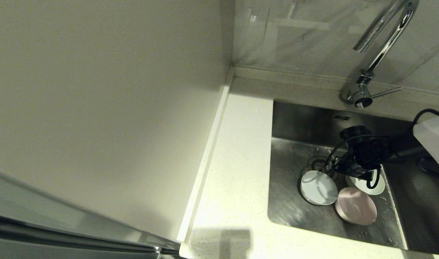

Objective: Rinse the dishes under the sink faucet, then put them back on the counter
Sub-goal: Put a bowl back to the table from the sink

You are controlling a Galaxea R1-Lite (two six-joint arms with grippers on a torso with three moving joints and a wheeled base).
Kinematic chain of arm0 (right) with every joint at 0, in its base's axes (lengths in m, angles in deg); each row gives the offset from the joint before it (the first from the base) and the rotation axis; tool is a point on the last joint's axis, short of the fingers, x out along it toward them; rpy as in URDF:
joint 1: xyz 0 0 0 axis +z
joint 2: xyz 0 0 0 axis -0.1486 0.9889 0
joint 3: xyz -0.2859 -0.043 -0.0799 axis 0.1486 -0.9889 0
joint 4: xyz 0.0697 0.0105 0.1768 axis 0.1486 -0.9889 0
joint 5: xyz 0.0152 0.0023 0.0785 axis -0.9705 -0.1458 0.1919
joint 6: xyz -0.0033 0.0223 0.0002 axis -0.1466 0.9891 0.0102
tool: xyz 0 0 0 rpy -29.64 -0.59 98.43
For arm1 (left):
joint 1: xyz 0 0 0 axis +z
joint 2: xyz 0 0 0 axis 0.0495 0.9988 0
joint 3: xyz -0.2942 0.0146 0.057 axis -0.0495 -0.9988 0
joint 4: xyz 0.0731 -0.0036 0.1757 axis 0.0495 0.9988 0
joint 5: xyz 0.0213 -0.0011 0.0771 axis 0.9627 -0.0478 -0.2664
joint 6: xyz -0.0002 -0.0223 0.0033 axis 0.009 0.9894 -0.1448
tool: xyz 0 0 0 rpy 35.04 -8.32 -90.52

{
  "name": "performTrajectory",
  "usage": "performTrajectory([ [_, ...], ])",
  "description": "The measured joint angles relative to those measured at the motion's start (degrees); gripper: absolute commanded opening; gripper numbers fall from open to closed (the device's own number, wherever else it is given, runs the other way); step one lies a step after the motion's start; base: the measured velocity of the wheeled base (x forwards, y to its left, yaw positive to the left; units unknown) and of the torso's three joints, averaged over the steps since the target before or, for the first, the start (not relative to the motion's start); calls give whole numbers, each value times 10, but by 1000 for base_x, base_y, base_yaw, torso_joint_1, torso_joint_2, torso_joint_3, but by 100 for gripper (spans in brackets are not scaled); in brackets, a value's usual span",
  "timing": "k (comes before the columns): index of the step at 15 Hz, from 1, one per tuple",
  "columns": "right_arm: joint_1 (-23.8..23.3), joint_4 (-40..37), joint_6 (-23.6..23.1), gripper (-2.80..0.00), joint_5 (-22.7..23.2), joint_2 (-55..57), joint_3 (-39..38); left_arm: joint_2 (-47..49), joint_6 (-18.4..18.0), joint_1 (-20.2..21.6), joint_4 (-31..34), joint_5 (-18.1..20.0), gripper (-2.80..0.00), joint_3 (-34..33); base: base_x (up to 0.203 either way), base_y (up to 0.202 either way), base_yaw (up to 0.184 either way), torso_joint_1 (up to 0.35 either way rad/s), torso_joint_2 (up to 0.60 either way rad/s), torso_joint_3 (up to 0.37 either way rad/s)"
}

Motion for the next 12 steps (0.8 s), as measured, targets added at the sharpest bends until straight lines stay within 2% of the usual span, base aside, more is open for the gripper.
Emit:
performTrajectory([
  [3,-10,2,0,0,-23,19,30,0,0,0,0,0,-280,0,0,0,0,0,0,0],
  [12,-38,2,-2,0,-26,61,82,0,0,0,0,0,-280,0,0,0,0,0,0,0],
])
